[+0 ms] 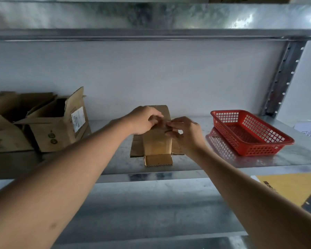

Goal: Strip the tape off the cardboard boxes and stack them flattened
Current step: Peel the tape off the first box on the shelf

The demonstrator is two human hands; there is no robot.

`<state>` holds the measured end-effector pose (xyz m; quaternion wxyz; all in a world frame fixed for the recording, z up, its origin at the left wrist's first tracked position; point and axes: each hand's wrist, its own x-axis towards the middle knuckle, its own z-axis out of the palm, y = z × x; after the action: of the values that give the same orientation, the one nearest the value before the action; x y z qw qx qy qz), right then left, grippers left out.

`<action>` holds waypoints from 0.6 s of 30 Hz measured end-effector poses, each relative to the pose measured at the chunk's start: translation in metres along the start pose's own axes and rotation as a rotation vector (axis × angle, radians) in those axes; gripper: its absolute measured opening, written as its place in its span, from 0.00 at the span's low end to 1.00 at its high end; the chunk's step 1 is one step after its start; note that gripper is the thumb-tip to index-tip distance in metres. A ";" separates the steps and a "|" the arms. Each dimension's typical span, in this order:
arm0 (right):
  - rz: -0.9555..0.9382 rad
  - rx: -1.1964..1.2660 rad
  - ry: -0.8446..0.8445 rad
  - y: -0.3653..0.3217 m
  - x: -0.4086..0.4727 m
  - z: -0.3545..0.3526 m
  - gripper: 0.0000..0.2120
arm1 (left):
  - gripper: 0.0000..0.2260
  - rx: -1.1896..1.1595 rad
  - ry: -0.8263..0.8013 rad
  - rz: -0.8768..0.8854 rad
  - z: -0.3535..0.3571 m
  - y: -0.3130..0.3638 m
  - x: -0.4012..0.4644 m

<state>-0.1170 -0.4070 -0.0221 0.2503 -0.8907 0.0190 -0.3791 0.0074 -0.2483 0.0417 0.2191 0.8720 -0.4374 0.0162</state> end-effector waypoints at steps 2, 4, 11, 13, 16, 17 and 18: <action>-0.006 0.021 0.019 0.001 0.001 -0.002 0.12 | 0.17 0.043 -0.064 -0.022 -0.001 -0.003 0.005; 0.046 0.096 0.011 0.004 0.002 -0.004 0.11 | 0.19 0.019 -0.138 -0.064 -0.001 -0.008 0.008; 0.321 0.494 0.036 0.007 -0.001 -0.002 0.08 | 0.17 -0.109 -0.155 -0.068 0.002 -0.026 0.008; 0.385 0.624 0.083 0.007 -0.005 0.002 0.07 | 0.18 -0.135 -0.151 -0.057 0.004 -0.027 0.007; 0.467 0.766 0.127 0.006 -0.009 0.007 0.08 | 0.17 -0.176 -0.101 -0.030 0.005 -0.029 0.006; 0.489 0.804 0.135 0.007 -0.010 0.008 0.08 | 0.16 -0.189 -0.082 -0.024 0.005 -0.030 0.005; 0.504 0.827 0.146 0.007 -0.011 0.009 0.08 | 0.16 -0.190 -0.066 -0.019 0.006 -0.032 0.005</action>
<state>-0.1175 -0.4069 -0.0383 0.6652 -0.6553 0.0994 -0.3437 0.0339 -0.2376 0.0257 0.2862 0.8516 -0.4355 -0.0562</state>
